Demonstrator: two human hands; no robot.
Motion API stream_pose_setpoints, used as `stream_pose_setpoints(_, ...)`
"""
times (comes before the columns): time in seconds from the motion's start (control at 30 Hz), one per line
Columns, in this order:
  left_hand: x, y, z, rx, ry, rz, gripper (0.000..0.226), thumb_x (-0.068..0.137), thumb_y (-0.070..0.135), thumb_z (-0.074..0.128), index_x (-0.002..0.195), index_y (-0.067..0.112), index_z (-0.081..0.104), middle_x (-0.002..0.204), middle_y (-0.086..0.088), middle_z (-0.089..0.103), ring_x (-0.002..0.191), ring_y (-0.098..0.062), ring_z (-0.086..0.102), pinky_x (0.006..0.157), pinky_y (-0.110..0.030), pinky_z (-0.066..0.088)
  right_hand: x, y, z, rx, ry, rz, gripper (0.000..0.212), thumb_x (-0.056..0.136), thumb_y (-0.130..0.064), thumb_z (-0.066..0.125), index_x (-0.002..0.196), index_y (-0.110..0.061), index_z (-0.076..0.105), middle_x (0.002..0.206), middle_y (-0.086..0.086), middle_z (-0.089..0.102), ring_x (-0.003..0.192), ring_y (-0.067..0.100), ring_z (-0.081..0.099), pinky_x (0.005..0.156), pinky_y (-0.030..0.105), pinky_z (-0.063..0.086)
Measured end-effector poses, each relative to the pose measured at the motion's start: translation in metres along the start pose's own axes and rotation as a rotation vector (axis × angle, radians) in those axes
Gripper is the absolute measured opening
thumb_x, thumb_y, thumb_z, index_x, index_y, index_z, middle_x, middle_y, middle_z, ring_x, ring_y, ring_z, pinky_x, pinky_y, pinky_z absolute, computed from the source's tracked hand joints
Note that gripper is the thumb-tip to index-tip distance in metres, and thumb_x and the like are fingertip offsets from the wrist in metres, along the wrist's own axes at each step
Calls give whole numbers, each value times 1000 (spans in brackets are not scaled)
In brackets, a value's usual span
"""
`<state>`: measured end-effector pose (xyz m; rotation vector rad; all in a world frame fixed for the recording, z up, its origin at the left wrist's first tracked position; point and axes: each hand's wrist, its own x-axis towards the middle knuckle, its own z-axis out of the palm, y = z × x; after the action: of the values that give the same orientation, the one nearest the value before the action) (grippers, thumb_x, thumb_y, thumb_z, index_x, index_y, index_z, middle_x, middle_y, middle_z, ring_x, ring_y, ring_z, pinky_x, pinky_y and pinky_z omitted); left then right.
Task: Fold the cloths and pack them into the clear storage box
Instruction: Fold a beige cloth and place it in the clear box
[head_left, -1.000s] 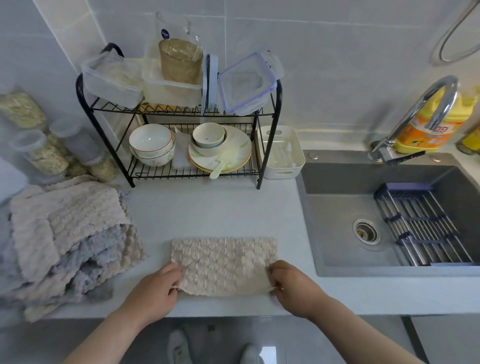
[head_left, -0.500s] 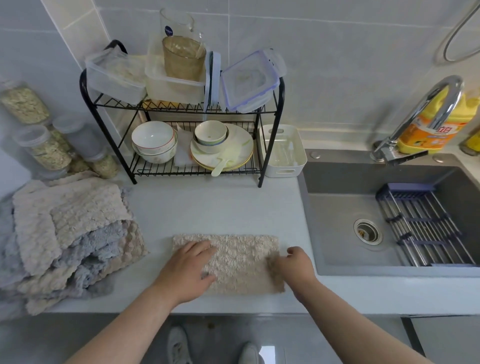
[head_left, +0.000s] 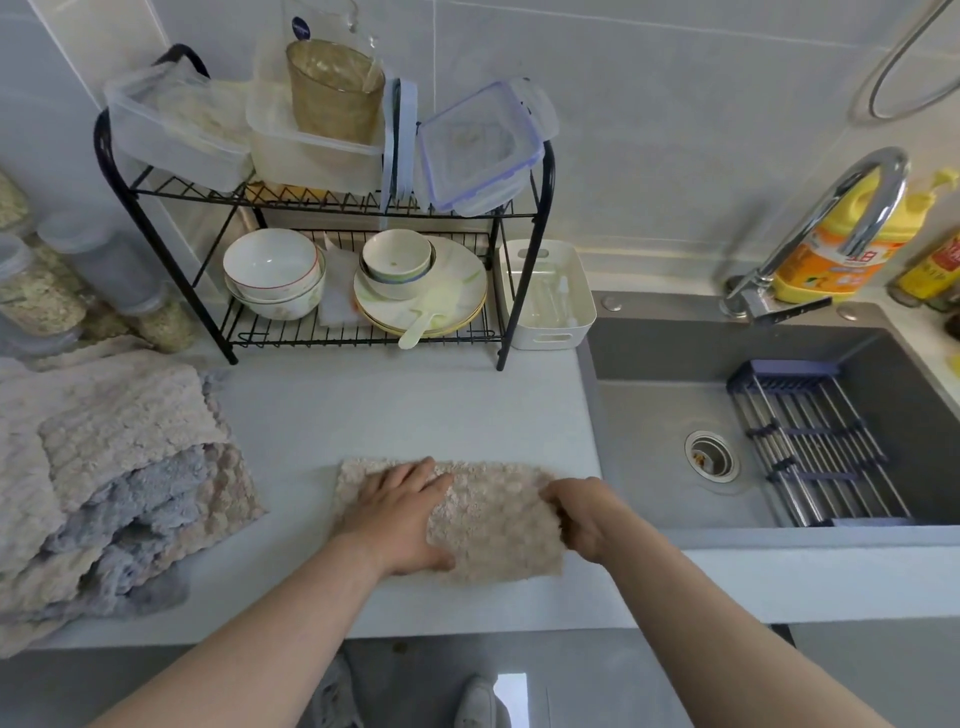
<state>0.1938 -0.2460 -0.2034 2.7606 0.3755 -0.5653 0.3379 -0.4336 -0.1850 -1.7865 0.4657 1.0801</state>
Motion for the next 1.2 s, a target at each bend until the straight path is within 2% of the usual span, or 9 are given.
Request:
stream_pose_setpoints(0.2, -3, -37, -6, -174, 344, 22, 85, 77, 70, 27, 149, 25, 33, 160, 1, 20, 148, -15, 11, 116, -24, 1, 5, -25, -35, 14, 161, -271, 42, 84, -17, 66, 122, -19, 49, 104, 12, 67, 86, 32, 68, 64, 41, 58)
stream_pose_setpoints(0.33, -30, -85, 30, -49, 258, -65, 95, 74, 88, 16, 152, 34, 14, 161, 6, -2, 147, -12, -9, 119, -32, -8, -26, -42, -12, -1, 58, -397, 72, 87, -16, 64, 145, -30, 24, 106, 3, 67, 84, 23, 68, 61, 33, 52)
stream_pose_setpoints(0.47, -27, -88, 37, -14, 274, -62, 93, 74, 87, 25, 151, 36, 16, 160, 6, 2, 148, -12, -1, 118, -35, -5, -42, -41, 39, -178, -34, -482, 81, 86, -15, 62, 148, -38, 16, 91, 4, 61, 70, 21, 60, 63, 36, 54)
stream_pose_setpoints(0.57, -28, -88, 36, -47, 300, -56, 94, 73, 87, 31, 151, 35, 22, 161, 4, 7, 148, -12, 3, 118, -34, -4, -43, -36, 79, -321, -104, -508, 83, 87, -13, 61, 150, -35, 12, 102, 11, 60, 72, 20, 60, 63, 31, 57)
stream_pose_setpoints(0.77, -28, -88, 32, -75, 307, -53, 94, 73, 84, 36, 151, 35, 20, 161, 6, 2, 147, -10, -5, 118, -35, -5, -23, -20, 125, -567, -170, -500, 85, 86, -18, 62, 152, -29, 8, 77, -2, 54, 66, 15, 56, 70, 42, 58)
stream_pose_setpoints(0.9, -30, -88, 31, -89, 287, -59, 92, 74, 82, 35, 151, 38, 11, 158, 10, -8, 147, -9, -11, 118, -34, -9, -31, -21, 117, -300, -285, -457, 57, 90, -10, 60, 140, -22, 35, 78, 10, 58, 59, 19, 57, 54, 31, 54)
stream_pose_setpoints(1.03, -30, -90, 32, -71, 310, -35, 76, 84, 69, 39, 149, 31, 29, 160, 2, 17, 146, -12, 6, 117, -34, -1, -21, -21, 72, -484, 96, -625, 23, 93, -11, 52, 110, -24, 61, 90, -2, 63, 67, 15, 59, 60, 27, 50)
stream_pose_setpoints(1.1, -31, -94, 34, -39, 309, -38, 69, 90, 57, 34, 149, 21, 31, 159, -3, 24, 146, -15, 12, 118, -36, 3, -15, -12, 56, -723, 128, -609, 24, 93, -21, 55, 117, -27, 58, 102, -6, 59, 79, 7, 60, 64, 19, 46)
stream_pose_setpoints(1.2, -34, -84, 30, -140, 416, 48, 70, 92, 49, 35, 151, 12, 23, 159, -7, 14, 148, -24, 14, 118, -41, 6, -7, 5, 53, -725, 78, -517, 26, 92, -36, 58, 115, -26, 53, 94, -9, 63, 80, 6, 61, 62, 17, 44)
